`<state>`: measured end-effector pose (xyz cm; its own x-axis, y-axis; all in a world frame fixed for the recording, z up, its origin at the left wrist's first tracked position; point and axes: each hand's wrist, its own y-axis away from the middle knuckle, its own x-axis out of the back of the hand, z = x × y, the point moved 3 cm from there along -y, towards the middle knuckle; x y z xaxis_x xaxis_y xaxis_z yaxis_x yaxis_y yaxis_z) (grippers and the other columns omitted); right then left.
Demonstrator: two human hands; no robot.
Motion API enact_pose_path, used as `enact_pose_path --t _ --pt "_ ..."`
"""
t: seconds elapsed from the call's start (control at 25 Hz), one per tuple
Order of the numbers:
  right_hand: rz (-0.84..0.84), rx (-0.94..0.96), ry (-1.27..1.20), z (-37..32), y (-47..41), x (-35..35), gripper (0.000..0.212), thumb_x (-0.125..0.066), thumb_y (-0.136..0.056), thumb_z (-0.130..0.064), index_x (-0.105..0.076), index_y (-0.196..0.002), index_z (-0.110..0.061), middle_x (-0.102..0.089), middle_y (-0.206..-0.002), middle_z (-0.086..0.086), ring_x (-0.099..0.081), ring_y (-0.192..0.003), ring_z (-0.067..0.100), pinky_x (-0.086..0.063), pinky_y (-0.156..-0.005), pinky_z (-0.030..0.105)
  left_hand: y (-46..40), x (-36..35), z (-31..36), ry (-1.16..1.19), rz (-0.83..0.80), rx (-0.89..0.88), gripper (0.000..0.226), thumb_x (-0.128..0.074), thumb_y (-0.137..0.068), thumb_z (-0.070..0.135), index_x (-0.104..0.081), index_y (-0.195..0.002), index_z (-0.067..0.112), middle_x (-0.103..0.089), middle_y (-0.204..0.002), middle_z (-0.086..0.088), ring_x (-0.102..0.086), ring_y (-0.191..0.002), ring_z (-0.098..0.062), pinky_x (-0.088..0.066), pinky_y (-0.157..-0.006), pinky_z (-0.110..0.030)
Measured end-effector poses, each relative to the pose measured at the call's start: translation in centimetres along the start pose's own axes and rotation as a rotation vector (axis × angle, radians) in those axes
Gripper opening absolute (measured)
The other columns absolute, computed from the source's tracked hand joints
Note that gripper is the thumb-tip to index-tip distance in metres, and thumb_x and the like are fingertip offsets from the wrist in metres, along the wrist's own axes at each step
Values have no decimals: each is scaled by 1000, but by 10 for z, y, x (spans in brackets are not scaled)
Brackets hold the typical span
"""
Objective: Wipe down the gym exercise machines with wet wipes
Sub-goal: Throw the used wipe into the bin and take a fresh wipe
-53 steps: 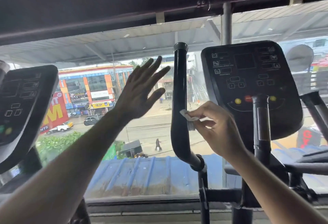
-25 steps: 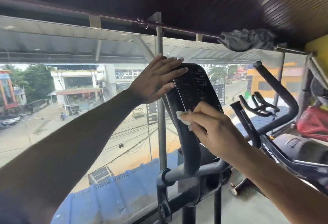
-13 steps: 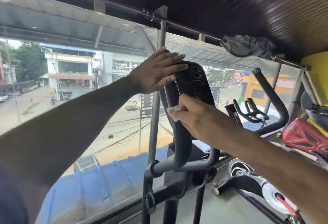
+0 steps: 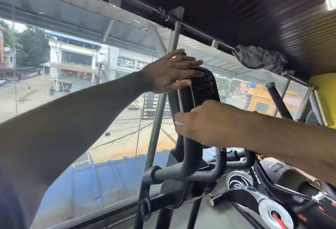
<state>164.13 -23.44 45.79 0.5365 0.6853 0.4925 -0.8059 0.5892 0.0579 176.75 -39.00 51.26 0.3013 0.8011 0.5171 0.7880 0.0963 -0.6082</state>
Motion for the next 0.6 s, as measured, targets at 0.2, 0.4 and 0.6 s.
enact_pose_path --t 0.2,0.4,0.6 --pt "91 -218 163 42 -24 2 13 -63 -94 -16 -67 -105 -21 -63 -102 -2 -70 -72 21 -38 -47 30 0 0 2 19 9 -2 67 -13 -110 54 -52 -153 21 -41 -165 -7 -41 -150 -29 -14 -128 -54" --pt "-19 -43 -24 -22 -2 -14 19 -56 -91 -2 -64 -101 -15 -54 -97 1 -63 -68 22 -49 -48 32 1 -2 3 23 34 19 61 -20 -112 50 -52 -153 19 -42 -164 -8 -41 -149 -29 -16 -127 -56" --pt "214 -68 -228 -19 34 -29 24 -71 -85 -10 -67 -106 -20 -54 -95 -5 -55 -69 16 -48 -41 32 0 -6 6 48 56 22 59 -21 -112 47 -50 -154 20 -38 -166 -10 -38 -152 -30 -15 -127 -57"
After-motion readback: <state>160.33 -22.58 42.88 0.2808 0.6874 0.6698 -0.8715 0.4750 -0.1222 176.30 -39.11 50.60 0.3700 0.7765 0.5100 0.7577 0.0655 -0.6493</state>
